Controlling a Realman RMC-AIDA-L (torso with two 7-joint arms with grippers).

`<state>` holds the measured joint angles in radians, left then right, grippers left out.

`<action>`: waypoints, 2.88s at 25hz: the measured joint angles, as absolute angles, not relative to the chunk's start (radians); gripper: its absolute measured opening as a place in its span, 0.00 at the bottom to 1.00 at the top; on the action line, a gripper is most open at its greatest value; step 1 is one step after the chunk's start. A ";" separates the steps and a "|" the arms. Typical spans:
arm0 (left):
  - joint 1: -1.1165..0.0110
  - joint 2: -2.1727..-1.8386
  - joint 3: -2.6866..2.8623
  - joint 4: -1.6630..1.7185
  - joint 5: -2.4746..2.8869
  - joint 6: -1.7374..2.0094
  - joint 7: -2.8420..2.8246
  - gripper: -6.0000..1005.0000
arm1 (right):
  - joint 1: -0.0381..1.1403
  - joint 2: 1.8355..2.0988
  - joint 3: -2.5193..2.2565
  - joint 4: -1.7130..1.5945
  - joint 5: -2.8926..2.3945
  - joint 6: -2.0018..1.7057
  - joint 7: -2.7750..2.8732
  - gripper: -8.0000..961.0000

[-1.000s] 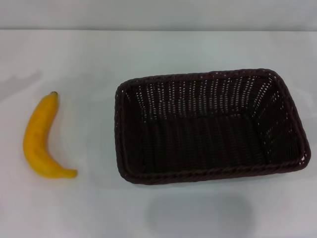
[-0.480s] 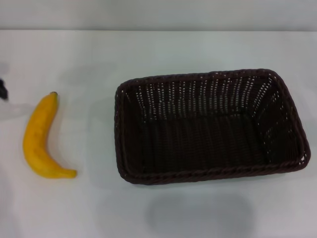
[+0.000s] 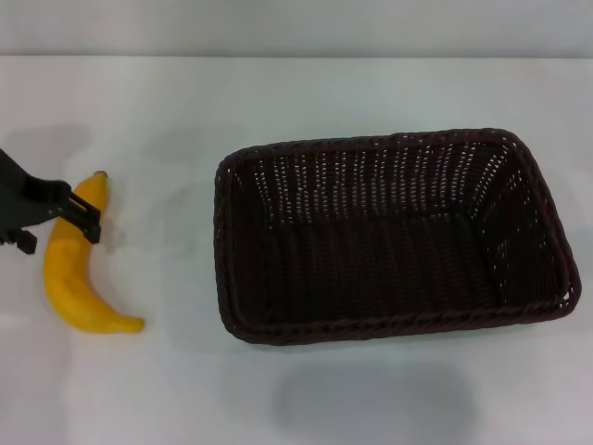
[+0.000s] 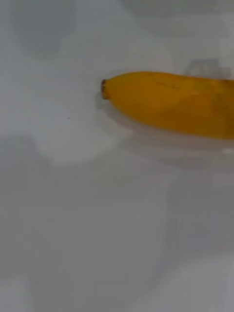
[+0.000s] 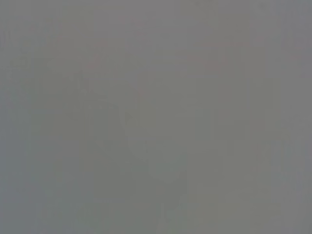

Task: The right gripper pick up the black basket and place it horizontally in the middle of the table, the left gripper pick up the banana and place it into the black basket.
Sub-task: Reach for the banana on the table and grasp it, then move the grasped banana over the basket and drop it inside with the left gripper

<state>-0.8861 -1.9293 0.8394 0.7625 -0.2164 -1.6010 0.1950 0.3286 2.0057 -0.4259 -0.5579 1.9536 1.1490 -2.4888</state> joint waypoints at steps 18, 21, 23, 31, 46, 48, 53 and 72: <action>-0.888 -1.944 0.841 0.718 -0.139 -1.584 0.196 0.84 | 0.337 2.008 -0.422 -0.532 1.954 1.164 -2.488 0.70; -0.885 -1.946 0.841 0.718 -0.139 -1.571 0.197 0.83 | 0.339 2.008 -0.424 -0.531 1.954 1.163 -2.489 0.70; -0.884 -1.947 0.841 0.709 -0.143 -1.551 0.197 0.83 | 0.339 2.008 -0.424 -0.531 1.954 1.162 -2.489 0.70; -0.890 -1.957 0.841 0.668 -0.142 -1.500 0.203 0.80 | 0.340 2.008 -0.426 -0.531 1.954 1.156 -2.490 0.70; -0.893 -1.958 0.834 0.679 -0.148 -1.475 0.199 0.58 | 0.348 2.008 -0.426 -0.531 1.952 1.151 -2.490 0.70; -0.895 -1.958 0.831 0.694 -0.164 -1.471 0.207 0.53 | 0.348 2.008 -0.424 -0.531 1.951 1.151 -2.490 0.70; -0.889 -1.947 0.830 0.873 -0.294 -1.581 0.272 0.50 | 0.348 2.008 -0.418 -0.531 1.952 1.150 -2.489 0.70; -1.101 -2.031 0.966 1.002 -0.652 -1.701 0.564 0.50 | 0.348 2.009 -0.416 -0.510 1.966 1.196 -2.487 0.70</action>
